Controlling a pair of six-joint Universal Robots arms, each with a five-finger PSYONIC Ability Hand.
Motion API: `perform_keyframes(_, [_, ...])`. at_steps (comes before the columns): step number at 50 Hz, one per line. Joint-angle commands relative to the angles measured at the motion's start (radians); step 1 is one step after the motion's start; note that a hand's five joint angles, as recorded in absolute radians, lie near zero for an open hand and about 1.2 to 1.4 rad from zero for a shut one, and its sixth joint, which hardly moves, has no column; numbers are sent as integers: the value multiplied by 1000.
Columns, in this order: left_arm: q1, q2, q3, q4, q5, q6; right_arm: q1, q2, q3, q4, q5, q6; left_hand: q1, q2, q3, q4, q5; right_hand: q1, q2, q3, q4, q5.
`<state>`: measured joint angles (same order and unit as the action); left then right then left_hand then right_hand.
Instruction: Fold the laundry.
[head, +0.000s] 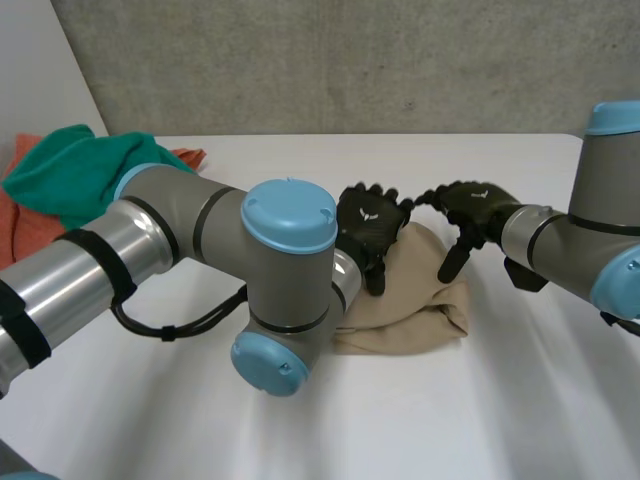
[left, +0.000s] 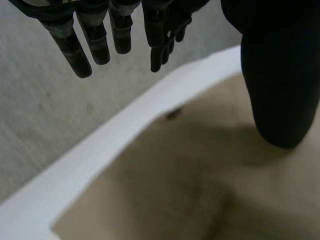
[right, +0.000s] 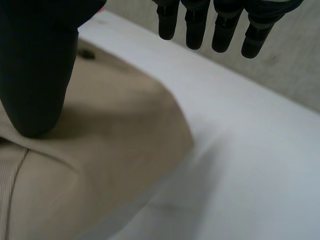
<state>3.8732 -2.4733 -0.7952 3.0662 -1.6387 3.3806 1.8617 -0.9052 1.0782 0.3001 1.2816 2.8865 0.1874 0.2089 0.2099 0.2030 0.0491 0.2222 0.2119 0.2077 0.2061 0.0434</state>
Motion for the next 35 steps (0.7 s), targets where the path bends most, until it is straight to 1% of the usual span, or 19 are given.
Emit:
perform_keyframes(1, [15,-39,4,-125,-76,-1,-7,123,-54,76,-8,-24,-12,-33,-35,-28,-48,-48,-37,-33,-32,-43])
perform_keyframes(8, [40,-71,-6,-196,-101,23,-9,126,-5,68,-1,-131,-13,-34,-35,-28,-49,-48,-37,-33,-32,-43])
perform_keyframes(15, [40,-81,-12,-218,-102,45,-7,101,51,13,2,-165,-12,-34,-35,-28,-48,-48,-37,-33,-32,-43])
perform_keyframes(18, [35,-64,-16,-218,-96,42,-9,63,89,-38,4,-165,-13,-34,-35,-28,-49,-48,-37,-33,-32,-43])
perform_keyframes(20, [35,-38,-21,-216,-93,40,-9,10,130,-91,4,-165,-13,-34,-35,-28,-49,-48,-37,-33,-32,-43])
perform_keyframes(21, [35,18,-29,-215,-92,39,-9,-12,149,-111,5,-165,-13,-34,-35,-28,-49,-48,-37,-33,-32,-43])
perform_keyframes(22, [35,42,-32,-213,-92,37,-10,-62,191,-152,10,-165,-13,-34,-35,-28,-49,-48,-37,-33,-32,-43])
perform_keyframes(25, [35,105,-50,-202,-84,37,-12,-153,268,-215,34,-161,-13,-34,-35,-28,-49,-48,-37,-33,-32,-43])
perform_keyframes(26, [35,119,-55,-198,-78,37,-15,-211,319,-261,60,-152,-13,-34,-35,-28,-49,-48,-37,-33,-32,-43])
perform_keyframes(29, [35,183,-70,-167,-37,31,-32,-283,396,-318,100,-148,-13,-34,-35,-28,-49,-48,-37,-33,-32,-43])
perform_keyframes(30, [35,200,-76,-158,-26,28,-44,-320,449,-344,123,-145,-13,-34,-35,-28,-49,-48,-37,-33,-32,-43])
perform_keyframes(32, [38,241,-99,-130,16,17,-55,-346,492,-358,139,-136,-13,-34,-35,-28,-49,-48,-37,-33,-32,-43])
perform_keyframes(33, [40,252,-107,-120,31,13,-65,-359,529,-360,146,-110,-13,-34,-35,-28,-49,-48,-37,-33,-32,-43])
perform_keyframes(35, [45,277,-119,-90,91,-6,-73,-363,566,-355,148,-63,-13,-34,-35,-28,-49,-48,-37,-33,-32,-43])
